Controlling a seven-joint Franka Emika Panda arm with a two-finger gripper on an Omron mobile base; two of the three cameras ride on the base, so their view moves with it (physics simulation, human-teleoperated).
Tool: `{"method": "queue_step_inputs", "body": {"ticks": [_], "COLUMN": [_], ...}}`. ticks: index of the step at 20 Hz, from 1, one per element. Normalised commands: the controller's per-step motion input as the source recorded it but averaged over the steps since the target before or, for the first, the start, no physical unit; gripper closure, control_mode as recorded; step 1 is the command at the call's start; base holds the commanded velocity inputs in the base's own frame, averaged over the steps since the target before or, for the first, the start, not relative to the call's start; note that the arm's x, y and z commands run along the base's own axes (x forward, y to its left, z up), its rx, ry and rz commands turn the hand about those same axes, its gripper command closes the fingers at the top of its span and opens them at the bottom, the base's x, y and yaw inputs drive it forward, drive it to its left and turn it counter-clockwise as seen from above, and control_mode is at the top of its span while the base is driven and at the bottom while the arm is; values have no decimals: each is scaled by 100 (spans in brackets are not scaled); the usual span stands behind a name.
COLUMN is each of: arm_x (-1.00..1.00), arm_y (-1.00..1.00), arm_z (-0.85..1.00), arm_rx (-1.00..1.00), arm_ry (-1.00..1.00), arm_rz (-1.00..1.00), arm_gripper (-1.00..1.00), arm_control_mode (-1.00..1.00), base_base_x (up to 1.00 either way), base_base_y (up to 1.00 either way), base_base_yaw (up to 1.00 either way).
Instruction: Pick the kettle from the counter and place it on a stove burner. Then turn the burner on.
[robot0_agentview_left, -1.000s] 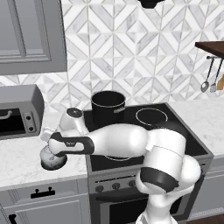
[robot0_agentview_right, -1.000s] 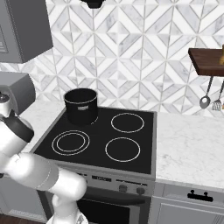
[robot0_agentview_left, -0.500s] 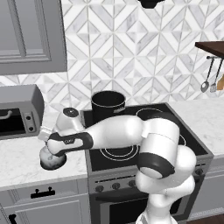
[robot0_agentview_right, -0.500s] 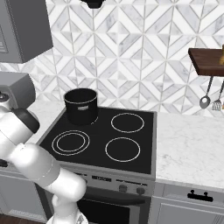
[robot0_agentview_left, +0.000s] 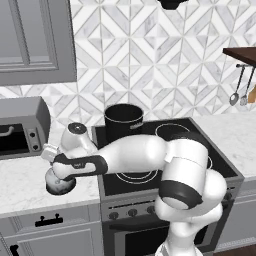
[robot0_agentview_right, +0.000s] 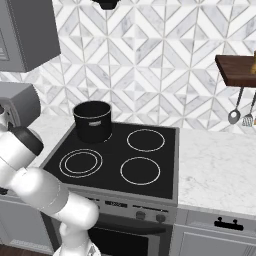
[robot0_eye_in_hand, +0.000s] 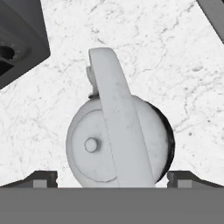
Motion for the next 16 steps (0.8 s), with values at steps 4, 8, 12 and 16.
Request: {"method": "queue_step_inputs", "body": {"ticks": [4,8,12,16], "arm_x": [0,0,0,0], "arm_y": [0,-4,-10,-16], "arm_z": [0,0,0,0], "arm_rx": [0,0,0,0], "arm_ry": [0,0,0,0], "arm_rz": [-10,-9,-8,-7], "arm_gripper": [-100,-100,-100,-100], "arm_control_mode": [-100,-100,-100,-100], "base_base_x": [0,0,0,0], "base_base_y": [0,0,0,0], "base_base_yaw": [0,0,0,0]}}
